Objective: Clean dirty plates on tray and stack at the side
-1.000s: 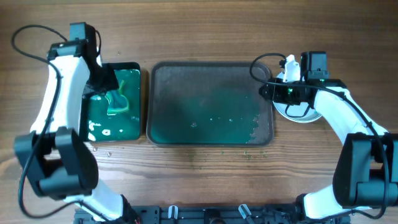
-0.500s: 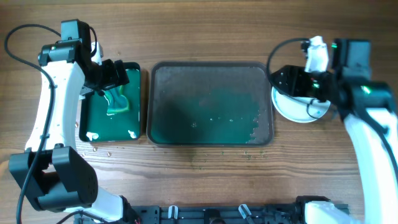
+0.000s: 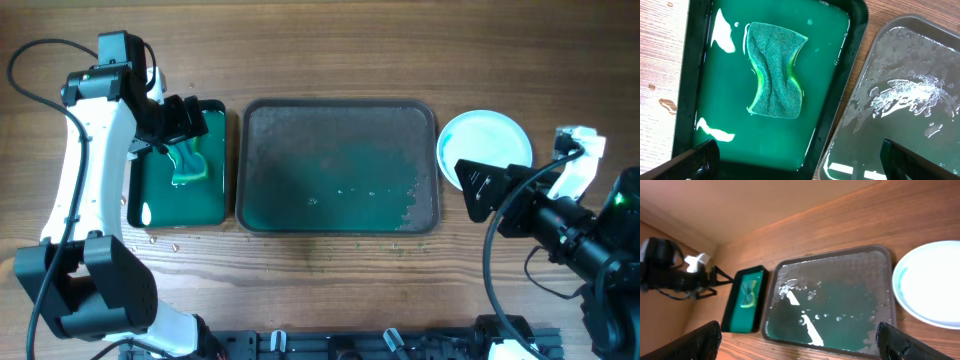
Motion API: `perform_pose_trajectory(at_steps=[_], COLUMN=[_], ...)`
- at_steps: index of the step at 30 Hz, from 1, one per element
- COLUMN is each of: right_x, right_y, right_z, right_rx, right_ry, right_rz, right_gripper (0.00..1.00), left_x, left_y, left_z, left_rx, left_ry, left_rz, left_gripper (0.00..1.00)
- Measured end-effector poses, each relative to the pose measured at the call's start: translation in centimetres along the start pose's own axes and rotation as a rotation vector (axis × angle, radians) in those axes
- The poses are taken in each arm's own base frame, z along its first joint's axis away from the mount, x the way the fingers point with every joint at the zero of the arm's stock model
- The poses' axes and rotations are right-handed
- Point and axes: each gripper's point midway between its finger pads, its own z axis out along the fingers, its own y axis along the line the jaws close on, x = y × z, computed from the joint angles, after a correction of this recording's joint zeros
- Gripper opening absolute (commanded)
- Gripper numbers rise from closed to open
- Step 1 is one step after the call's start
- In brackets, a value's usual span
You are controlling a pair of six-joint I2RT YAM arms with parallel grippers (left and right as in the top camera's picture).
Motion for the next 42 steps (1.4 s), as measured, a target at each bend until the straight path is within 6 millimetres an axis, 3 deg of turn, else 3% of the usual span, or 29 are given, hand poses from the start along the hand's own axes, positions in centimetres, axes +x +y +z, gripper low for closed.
perform_pose_trajectory(at_steps=[3,8,12,14,18,23,31,34,42], right_x=[-1.1,-2.9,-0.8,0.9,4.7,7.5,8.9,8.7,9.6], right_y=[0.1,1.0,0.9,-0.1,-2.5,-4.2,-7.2,-7.4,-10.6], right_z=[0.3,0.4,0.4,1.2,3.3,4.6,7.2,7.5,8.9], right_rx=[-0.007,-0.054,-0.093,-0.097,-0.104,-0.104,-0.053,-0.058,0.03], right_ry=[-0.053,-0.277,-0.427,-0.468,-0.51,-0.543,-0.574,-0.624,-0.562], right_rz=[-0.131,-0.504,-0.69,-0.73,-0.766,-0.784,-0.679,-0.661,-0.474], right_gripper=[1.0,1.0,1.0,1.0,1.0,1.0,1.0,1.0,1.0], left_x=[0.0,0.0,0.0,0.0,0.0,0.0,0.0,0.0,0.0], left_y=[0.0,0.0,0.0,0.0,0.0,0.0,0.0,0.0,0.0], left_z=[0.0,0.0,0.0,0.0,0.0,0.0,0.0,0.0,0.0], left_rx=[0.0,0.0,0.0,0.0,0.0,0.001,0.0,0.0,0.0], left_ry=[0.0,0.0,0.0,0.0,0.0,-0.001,0.0,0.0,0.0], left_rz=[0.0,0.0,0.0,0.0,0.0,0.0,0.0,0.0,0.0], left_gripper=[1.0,1.0,1.0,1.0,1.0,1.0,1.0,1.0,1.0])
